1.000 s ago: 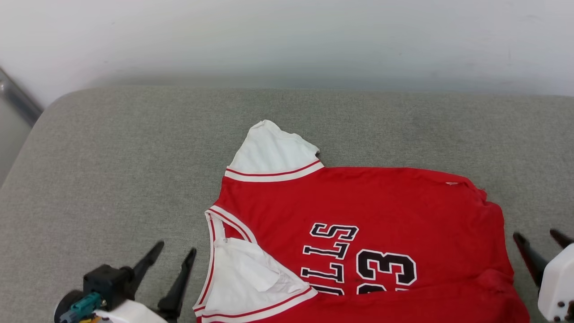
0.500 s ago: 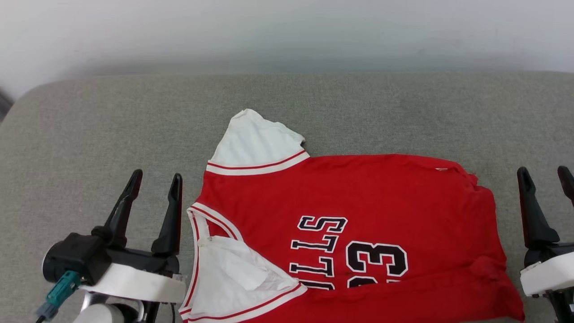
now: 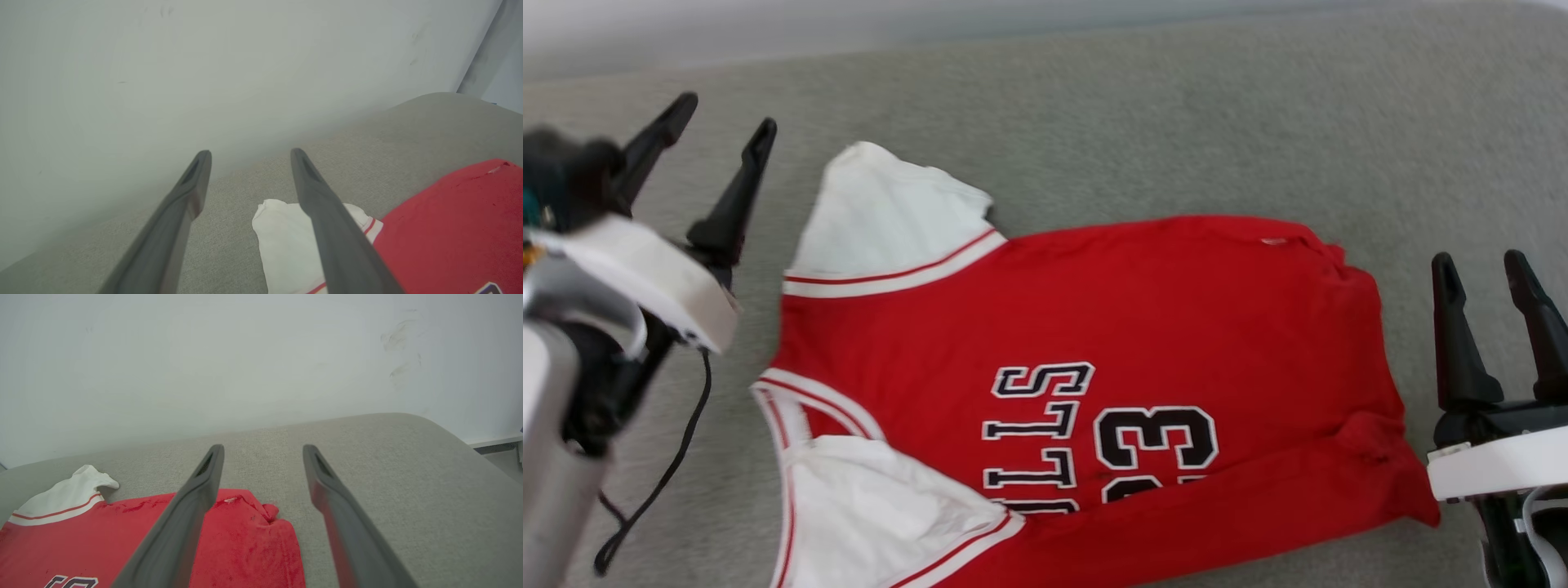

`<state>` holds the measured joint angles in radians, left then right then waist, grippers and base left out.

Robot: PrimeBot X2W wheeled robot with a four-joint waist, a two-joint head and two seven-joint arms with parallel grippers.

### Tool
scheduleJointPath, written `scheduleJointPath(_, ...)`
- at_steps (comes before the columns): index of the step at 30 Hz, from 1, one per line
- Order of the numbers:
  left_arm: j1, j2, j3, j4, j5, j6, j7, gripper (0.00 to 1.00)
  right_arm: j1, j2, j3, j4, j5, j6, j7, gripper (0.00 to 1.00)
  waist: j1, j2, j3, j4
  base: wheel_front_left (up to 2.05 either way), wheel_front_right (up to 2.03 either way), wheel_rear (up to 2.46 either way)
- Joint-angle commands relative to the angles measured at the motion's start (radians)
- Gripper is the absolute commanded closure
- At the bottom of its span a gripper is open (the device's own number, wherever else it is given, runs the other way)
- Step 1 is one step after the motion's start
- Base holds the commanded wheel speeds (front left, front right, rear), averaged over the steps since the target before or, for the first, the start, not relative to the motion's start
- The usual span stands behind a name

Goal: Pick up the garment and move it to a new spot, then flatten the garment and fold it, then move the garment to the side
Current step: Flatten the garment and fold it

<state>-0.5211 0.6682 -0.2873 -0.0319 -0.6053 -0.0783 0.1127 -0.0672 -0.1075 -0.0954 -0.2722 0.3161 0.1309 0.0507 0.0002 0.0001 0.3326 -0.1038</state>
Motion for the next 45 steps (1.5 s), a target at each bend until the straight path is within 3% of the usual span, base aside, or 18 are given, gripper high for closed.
scheduleJointPath(1, -0.032, 0.008, -0.01, 0.015, -0.014, -0.011, 0.037, 0.0, -0.018, 0.008, 0.002, 0.007, 0.002, 0.0, -0.01, 0.0, -0.0002, -0.0001, 0.06, -0.059, 0.0, 0.0, 0.0)
scheduleJointPath(7, -0.229, 0.096, -0.062, 0.129, -0.135, -0.041, 0.385, 0.0, -0.044, 0.025, 0.038, 0.039, 0.003, 0.0, -0.043, 0.0, -0.0002, -0.0001, 0.139, -0.125, 0.0, 0.0, 0.0)
scheduleJointPath(15, -0.402, 0.136, -0.121, 0.232, -0.286, -0.036, 0.772, 0.0, -0.053, 0.044, 0.072, 0.067, 0.045, 0.0, -0.054, 0.0, -0.0002, -0.0001, 0.213, -0.168, 0.0, 0.0, 0.0)
scheduleJointPath(19, -0.452, 0.147, -0.138, 0.258, -0.29, -0.008, 0.866, 0.0, -0.055, 0.05, 0.085, 0.079, 0.057, 0.0, -0.07, 0.0, -0.0002, -0.0001, 0.241, -0.185, 0.0, 0.0, 0.0)
scheduleJointPath(27, -0.436, 0.152, -0.165, 0.315, -0.272, 0.029, 0.92, 0.0, -0.06, 0.054, 0.128, 0.12, 0.086, 0.0, -0.082, 0.0, -0.0002, -0.0001, 0.276, -0.213, 0.0, 0.0, 0.0)
scheduleJointPath(28, -0.42, 0.149, -0.17, 0.316, -0.285, 0.028, 0.935, 0.22, -0.061, 0.054, 0.13, 0.126, 0.088, 0.0, -0.086, 0.0, -0.0002, -0.0001, 0.276, -0.215, 0.0, 0.0, 0.0)
scheduleJointPath(29, -0.405, 0.147, -0.173, 0.314, -0.298, 0.026, 0.949, 0.66, -0.062, 0.054, 0.131, 0.131, 0.089, 0.0, -0.088, 0.0, -0.0002, -0.0001, 0.275, -0.217, 0.0, 0.0, 0.0)
scheduleJointPath(30, -0.392, 0.142, -0.174, 0.31, -0.311, 0.026, 0.959, 1.0, -0.063, 0.054, 0.129, 0.136, 0.089, 0.0, -0.091, 0.0, -0.0002, -0.0001, 0.274, -0.217, 0.0, 0.0, 0.0)
scheduleJointPath(35, -0.383, 0.132, -0.163, 0.282, -0.325, 0.018, 0.92, 1.0, -0.076, 0.04, 0.11, 0.146, 0.071, 0.0, -0.085, 0.0, -0.0002, -0.0001, 0.252, -0.204, 0.0, 0.0, 0.0)
scheduleJointPath(40, -0.4, 0.129, -0.156, 0.252, -0.269, 0.004, 0.806, 1.0, -0.075, -0.001, 0.097, 0.136, 0.048, 0.0, -0.035, 0.0, -0.0002, -0.0001, 0.198, -0.166, 0.0, 0.0, 0.0)
scheduleJointPath(42, -0.392, 0.118, -0.167, 0.236, -0.259, -0.011, 0.772, 1.0, -0.078, -0.04, 0.091, 0.133, 0.031, 0.0, 0.01, 0.0, -0.0002, -0.0001, 0.172, -0.144, 0.0, 0.0, 0.0)
scheduleJointPath(43, -0.371, 0.105, -0.175, 0.2, -0.27, -0.023, 0.739, 1.0, -0.096, -0.106, 0.095, 0.123, 0.024, 0.0, 0.116, 0.0, -0.0002, -0.0001, 0.133, -0.106, 0.0, 0.0, 0.0)
scheduleJointPath(45, -0.36, 0.111, -0.18, 0.161, -0.266, -0.028, 0.721, 1.0, -0.114, -0.153, 0.107, 0.107, 0.04, 0.0, 0.205, 0.0, -0.0002, -0.0001, 0.112, -0.081, 0.0, 0.0, 0.0)
